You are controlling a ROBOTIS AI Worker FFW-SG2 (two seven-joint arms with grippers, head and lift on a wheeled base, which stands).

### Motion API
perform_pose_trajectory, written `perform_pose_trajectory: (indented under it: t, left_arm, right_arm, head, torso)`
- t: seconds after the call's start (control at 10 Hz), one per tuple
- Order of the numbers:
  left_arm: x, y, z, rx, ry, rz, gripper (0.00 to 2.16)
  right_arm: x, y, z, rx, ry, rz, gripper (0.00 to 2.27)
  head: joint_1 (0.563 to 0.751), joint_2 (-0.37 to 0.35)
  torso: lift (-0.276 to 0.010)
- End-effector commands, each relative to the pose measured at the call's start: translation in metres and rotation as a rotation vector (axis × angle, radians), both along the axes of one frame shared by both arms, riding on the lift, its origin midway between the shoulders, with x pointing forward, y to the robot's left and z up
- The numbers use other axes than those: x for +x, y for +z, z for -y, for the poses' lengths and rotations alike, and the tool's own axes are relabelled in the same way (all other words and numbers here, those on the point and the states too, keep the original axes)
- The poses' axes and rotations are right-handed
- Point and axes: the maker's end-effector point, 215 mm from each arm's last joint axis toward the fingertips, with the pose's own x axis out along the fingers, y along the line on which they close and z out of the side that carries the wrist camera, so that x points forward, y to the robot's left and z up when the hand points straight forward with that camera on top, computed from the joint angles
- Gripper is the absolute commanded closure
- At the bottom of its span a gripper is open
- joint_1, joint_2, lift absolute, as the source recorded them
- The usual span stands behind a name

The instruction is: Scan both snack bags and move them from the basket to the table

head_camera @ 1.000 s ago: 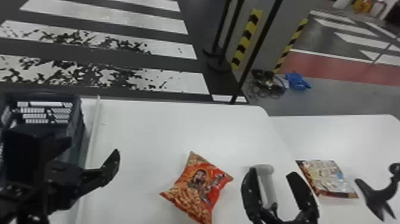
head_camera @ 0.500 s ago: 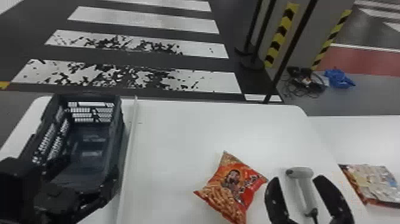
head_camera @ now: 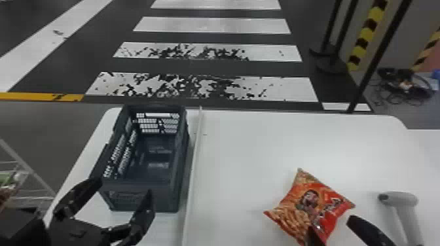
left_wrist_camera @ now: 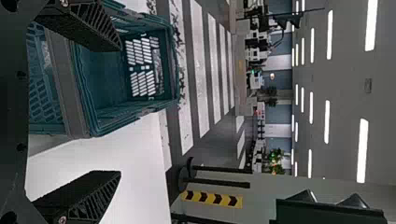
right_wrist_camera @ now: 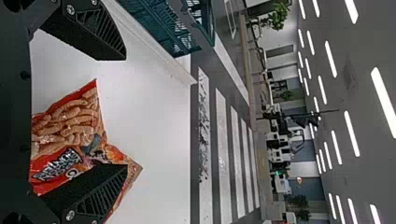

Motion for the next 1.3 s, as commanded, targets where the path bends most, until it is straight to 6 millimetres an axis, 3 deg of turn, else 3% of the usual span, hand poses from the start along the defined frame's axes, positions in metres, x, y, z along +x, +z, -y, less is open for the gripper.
perform_pose_trajectory:
  t: [0.0, 0.2, 0.5, 1.0, 1.2]
  left_arm:
    - [-0.004, 0.002, -0.009, -0.011, 0.015, 0.068, 0.05]
    - [-0.010, -0.019, -0.013, -0.031, 0.023, 0.052, 0.05]
    - [-0.012, -0.036, -0.014, -0.070, 0.019, 0.024, 0.05]
    - [-0.010, -0.050, -0.013, -0.132, -0.015, -0.002, 0.05]
    - [-0.009, -0.051, -0.016, -0.161, -0.029, -0.008, 0.05]
  right_arm:
    - [0.000, -0.016, -0.008, -0.035, 0.034, -0.059, 0.11]
    - [0.005, -0.038, -0.006, -0.116, 0.047, -0.112, 0.12]
    - [0.013, -0.073, -0.001, -0.289, 0.088, -0.149, 0.12]
    - [-0.013, -0.101, -0.010, -0.623, 0.077, -0.160, 0.12]
    - [-0.011, -0.108, -0.014, -0.676, 0.070, -0.154, 0.12]
  head:
    - [0.695, 0.073]
    - [0.695, 0.114]
    - [0.695, 0.111]
    - [0.695, 0.108]
    - [0.695, 0.113]
  torso:
    - [-0.098]
    - [-0.098]
    - [-0.098]
    - [-0.098]
    - [-0.098]
